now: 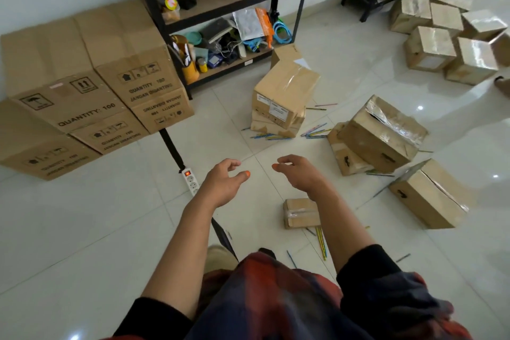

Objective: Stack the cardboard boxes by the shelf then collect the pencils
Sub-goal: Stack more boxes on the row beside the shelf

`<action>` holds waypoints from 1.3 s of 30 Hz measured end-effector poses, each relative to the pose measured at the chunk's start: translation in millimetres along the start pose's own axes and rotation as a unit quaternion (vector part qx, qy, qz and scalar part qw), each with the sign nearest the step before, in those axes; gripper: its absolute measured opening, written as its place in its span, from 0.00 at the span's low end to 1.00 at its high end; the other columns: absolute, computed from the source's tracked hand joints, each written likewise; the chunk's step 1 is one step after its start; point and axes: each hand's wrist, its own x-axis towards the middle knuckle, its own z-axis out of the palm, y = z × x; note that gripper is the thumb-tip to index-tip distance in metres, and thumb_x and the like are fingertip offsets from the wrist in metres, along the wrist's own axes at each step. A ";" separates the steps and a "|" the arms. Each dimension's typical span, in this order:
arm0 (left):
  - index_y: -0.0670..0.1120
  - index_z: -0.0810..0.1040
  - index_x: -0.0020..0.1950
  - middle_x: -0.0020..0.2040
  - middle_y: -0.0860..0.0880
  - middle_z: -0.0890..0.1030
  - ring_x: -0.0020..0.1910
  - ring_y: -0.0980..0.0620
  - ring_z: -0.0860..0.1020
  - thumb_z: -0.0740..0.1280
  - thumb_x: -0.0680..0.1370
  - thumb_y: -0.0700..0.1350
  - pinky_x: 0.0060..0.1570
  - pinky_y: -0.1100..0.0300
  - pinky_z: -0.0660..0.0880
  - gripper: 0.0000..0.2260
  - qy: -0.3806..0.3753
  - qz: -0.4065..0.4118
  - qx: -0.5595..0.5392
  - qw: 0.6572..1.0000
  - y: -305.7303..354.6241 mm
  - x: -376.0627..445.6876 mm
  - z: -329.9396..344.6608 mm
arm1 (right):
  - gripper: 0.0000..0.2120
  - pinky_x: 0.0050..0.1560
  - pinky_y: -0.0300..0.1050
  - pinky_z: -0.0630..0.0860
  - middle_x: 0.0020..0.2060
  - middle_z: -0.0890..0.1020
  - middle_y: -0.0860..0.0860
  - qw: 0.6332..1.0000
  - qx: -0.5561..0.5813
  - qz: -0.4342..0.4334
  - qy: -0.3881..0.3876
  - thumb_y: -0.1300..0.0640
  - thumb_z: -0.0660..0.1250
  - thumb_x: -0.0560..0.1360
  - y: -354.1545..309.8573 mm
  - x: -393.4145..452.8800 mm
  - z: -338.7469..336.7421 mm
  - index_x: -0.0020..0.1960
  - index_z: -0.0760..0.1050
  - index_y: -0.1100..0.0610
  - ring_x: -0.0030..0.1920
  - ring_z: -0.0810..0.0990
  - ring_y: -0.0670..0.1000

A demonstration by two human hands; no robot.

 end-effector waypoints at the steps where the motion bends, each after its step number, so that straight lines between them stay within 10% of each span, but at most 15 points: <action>1: 0.51 0.73 0.68 0.69 0.50 0.72 0.68 0.49 0.70 0.68 0.78 0.52 0.60 0.58 0.65 0.19 -0.005 -0.001 0.001 1.000 5.3 3.2 12.0 | 0.19 0.54 0.47 0.71 0.56 0.77 0.51 1.000 0.003 0.005 0.003 0.45 0.68 0.76 8.1 1.6 -11.0 0.64 0.75 0.50 0.49 0.73 0.51; 39: 0.49 0.69 0.71 0.72 0.48 0.70 0.69 0.48 0.70 0.66 0.79 0.52 0.60 0.56 0.67 0.21 -0.026 -0.065 0.032 0.997 160.8 199.3 76.5 | 0.18 0.60 0.50 0.73 0.61 0.77 0.53 0.999 0.014 0.022 -0.035 0.47 0.67 0.77 -34.7 211.9 -161.1 0.64 0.75 0.51 0.60 0.75 0.54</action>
